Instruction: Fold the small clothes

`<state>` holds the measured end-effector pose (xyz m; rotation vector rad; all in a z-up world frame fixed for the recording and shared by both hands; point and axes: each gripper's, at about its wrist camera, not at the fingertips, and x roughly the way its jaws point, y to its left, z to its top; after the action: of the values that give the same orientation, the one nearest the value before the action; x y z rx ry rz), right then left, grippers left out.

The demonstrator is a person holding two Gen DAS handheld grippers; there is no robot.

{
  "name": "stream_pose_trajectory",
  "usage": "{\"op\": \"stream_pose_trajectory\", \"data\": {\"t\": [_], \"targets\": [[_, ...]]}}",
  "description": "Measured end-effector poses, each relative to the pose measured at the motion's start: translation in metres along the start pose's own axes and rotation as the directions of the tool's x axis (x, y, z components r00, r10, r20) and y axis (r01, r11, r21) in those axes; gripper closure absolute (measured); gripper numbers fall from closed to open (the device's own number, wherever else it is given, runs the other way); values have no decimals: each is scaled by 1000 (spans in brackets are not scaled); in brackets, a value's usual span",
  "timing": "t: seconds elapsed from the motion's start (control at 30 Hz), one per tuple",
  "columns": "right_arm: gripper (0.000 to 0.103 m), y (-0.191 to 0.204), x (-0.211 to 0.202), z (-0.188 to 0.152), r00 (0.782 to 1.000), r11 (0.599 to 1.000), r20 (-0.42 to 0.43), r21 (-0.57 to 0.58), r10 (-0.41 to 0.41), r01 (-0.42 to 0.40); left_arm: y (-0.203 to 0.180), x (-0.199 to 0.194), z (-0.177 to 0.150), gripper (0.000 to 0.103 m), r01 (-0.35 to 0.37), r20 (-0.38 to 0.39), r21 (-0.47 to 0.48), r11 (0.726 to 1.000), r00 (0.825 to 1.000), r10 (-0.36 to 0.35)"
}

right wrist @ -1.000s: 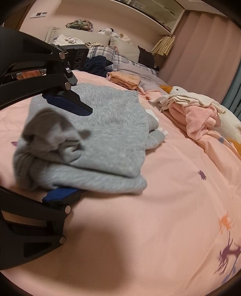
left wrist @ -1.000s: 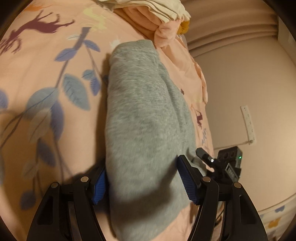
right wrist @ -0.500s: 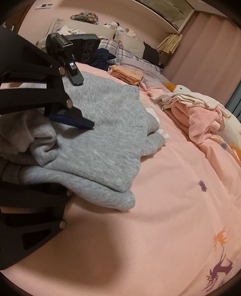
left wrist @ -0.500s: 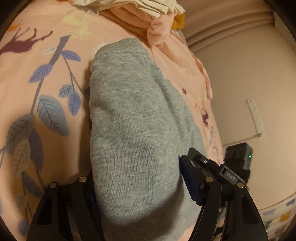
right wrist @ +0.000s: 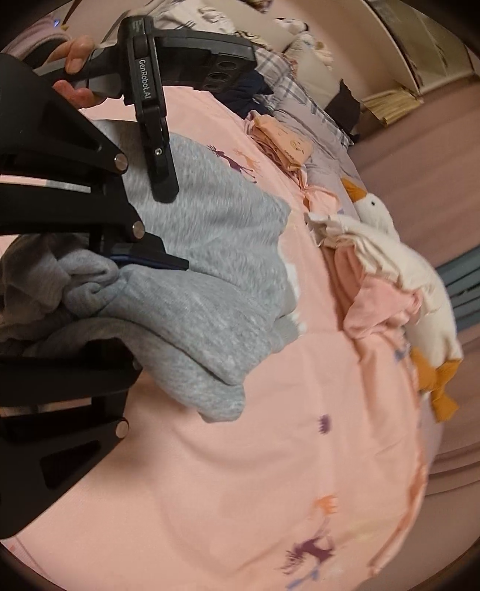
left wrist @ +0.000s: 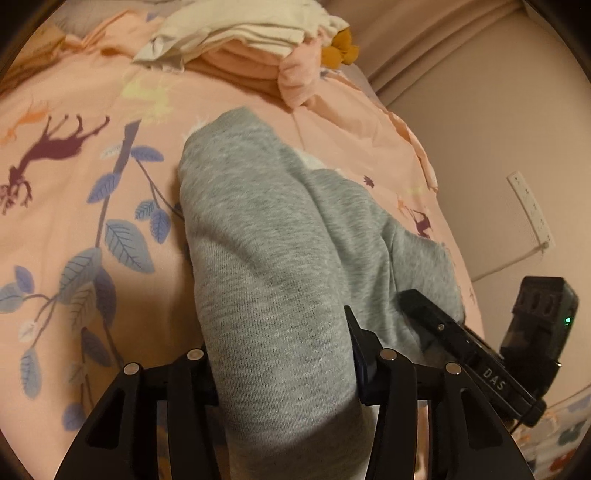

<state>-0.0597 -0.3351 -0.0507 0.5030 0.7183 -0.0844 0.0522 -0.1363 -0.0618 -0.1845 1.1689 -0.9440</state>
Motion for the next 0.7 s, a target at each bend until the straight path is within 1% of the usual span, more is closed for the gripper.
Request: {"op": "stream_pose_trajectory", "data": {"t": [0.13, 0.23, 0.47, 0.7], "targets": [[78, 16, -8, -6, 1000, 999, 13, -49, -21, 22, -3, -16, -7, 55, -20, 26, 27, 999, 999, 19], [78, 29, -15, -13, 1000, 997, 18, -80, -14, 15, -1, -30, -13, 55, -27, 38, 33, 999, 999, 26], [79, 63, -34, -23, 999, 990, 48, -142, 21, -14, 2, -60, -28, 55, -26, 71, 21, 999, 997, 25], [79, 99, -48, -30, 996, 977, 65, -209, 64, -49, 4, -95, -39, 55, -36, 122, 17, 999, 992, 33]]}}
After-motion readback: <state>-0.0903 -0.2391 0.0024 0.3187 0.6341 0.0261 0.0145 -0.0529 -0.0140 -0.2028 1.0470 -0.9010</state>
